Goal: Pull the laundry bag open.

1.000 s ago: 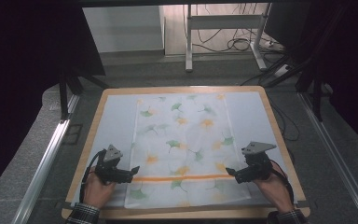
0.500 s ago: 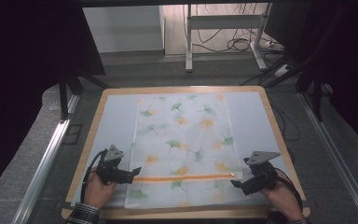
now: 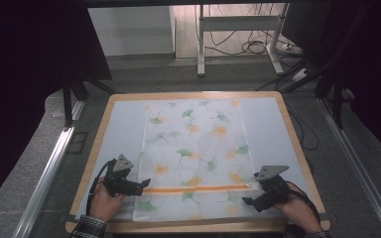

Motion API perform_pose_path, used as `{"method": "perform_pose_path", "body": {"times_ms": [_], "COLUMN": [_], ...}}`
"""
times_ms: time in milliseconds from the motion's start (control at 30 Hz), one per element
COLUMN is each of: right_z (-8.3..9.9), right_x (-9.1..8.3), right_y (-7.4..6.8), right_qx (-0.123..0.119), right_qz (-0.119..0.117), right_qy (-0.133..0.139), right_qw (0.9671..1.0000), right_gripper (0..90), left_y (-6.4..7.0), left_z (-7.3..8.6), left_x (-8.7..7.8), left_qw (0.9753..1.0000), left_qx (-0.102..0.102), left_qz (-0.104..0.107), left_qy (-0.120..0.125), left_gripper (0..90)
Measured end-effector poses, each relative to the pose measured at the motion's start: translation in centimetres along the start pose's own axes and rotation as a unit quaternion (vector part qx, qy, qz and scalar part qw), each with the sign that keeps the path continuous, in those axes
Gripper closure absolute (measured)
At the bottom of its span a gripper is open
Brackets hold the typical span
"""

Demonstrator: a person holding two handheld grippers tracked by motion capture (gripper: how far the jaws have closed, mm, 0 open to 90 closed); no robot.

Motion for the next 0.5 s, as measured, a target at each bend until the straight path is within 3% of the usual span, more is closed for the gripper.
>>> {"method": "perform_pose_path", "body": {"times_ms": [167, 500], "right_z": [0.3, 0.3], "right_x": [0.2, 0.3], "right_y": [0.0, -0.1], "right_qx": [-0.009, -0.005], "right_qz": [0.008, 0.012], "right_qy": [0.002, 0.001], "right_qw": [0.9999, 0.9999], "right_gripper": [0.0, 0.0], "left_y": [0.3, 1.2], "left_z": [-0.1, -0.9], "left_x": [0.1, 0.3], "left_qw": [1.0, 0.9997], "left_qx": [0.006, 0.021], "left_qz": [0.003, 0.013], "left_qy": [-0.006, -0.008], "left_gripper": [1.2, 2.0]}}
Point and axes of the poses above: each handheld gripper's, and its own axes: x roughly forward along the jaws, z roughly out of its underside, y roughly to its right, the point moved 5 cm from there along x, roughly forward along the jaws, and after that the axes turned 2 degrees about -z, right-handed, at the moved point
